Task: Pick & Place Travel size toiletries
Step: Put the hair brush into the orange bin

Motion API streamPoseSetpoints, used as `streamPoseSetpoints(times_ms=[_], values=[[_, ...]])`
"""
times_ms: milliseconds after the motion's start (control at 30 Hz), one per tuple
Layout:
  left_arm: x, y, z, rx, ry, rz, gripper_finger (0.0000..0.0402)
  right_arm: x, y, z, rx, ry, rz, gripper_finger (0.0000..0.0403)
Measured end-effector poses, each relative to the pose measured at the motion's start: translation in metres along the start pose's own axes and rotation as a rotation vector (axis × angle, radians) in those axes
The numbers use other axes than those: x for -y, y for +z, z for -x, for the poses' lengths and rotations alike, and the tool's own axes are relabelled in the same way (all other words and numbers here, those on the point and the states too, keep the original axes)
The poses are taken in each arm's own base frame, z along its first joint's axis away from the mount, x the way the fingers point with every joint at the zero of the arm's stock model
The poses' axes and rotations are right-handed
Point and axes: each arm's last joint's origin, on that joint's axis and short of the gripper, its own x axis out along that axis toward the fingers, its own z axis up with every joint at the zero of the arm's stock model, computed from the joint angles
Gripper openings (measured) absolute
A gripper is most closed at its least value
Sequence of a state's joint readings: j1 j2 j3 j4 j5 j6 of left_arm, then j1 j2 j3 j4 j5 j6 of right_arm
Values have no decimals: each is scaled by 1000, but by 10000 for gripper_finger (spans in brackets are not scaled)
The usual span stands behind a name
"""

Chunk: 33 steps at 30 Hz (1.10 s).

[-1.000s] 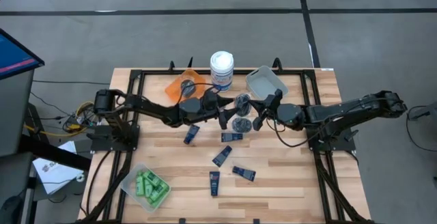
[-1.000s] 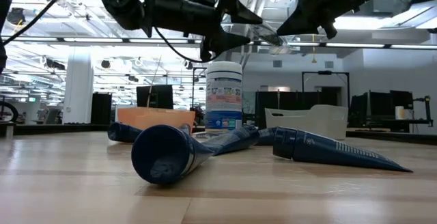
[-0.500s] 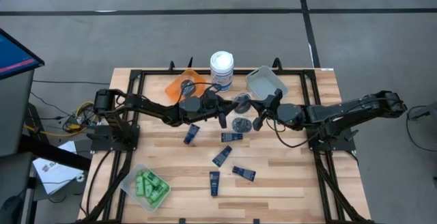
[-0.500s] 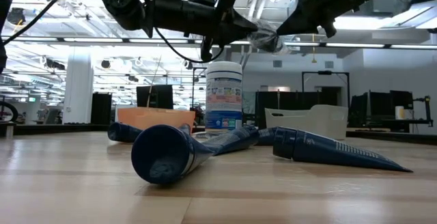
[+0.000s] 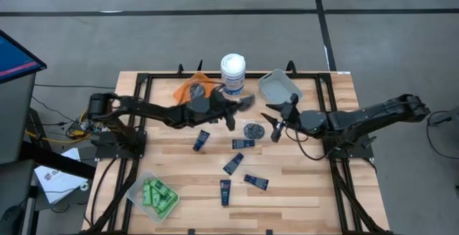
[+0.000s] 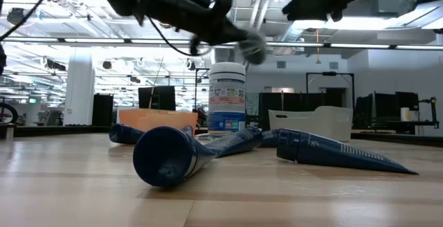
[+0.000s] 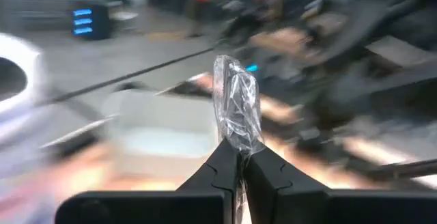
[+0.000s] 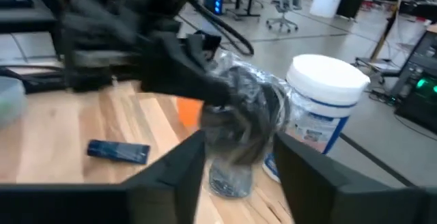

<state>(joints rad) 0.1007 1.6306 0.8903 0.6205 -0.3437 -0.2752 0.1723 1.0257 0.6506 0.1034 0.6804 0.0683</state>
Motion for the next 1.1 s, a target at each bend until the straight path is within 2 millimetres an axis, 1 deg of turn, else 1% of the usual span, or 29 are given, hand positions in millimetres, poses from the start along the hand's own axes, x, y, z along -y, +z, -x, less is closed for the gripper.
streamPoseSetpoints(times_ms=[100, 200, 300, 400, 467, 633, 800, 967, 1100], values=[[-7, 15, 18, -43, 166, -97, 2, 1, 4, 10, 19, 26, -8, 206], [-14, 28, 39, -91, 350, -178, 2, 2, 5, 17, 15, 40, -3, 230], [-24, 34, 57, -134, 515, -233, 2, 1, 4, 19, 1, 49, 6, 236], [-36, 37, 67, -166, 628, -267, 2, 0, 0, 17, -23, 45, 24, 229], [-47, 34, 68, -184, 661, -271, 2, -2, -3, 14, -38, 43, 36, 222], [-80, 21, 68, -241, 760, -265, 1, -7, -9, 7, -70, 40, 63, 203], [-110, 9, 69, -312, 758, -184, 1, -11, -14, 2, -94, 38, 84, 188], [-131, -5, 74, -385, 746, -132, 1, -11, -15, 2, -103, 38, 91, 176], [-139, -15, 77, -432, 706, -78, 2, -11, -16, 2, -109, 38, 91, 171]])
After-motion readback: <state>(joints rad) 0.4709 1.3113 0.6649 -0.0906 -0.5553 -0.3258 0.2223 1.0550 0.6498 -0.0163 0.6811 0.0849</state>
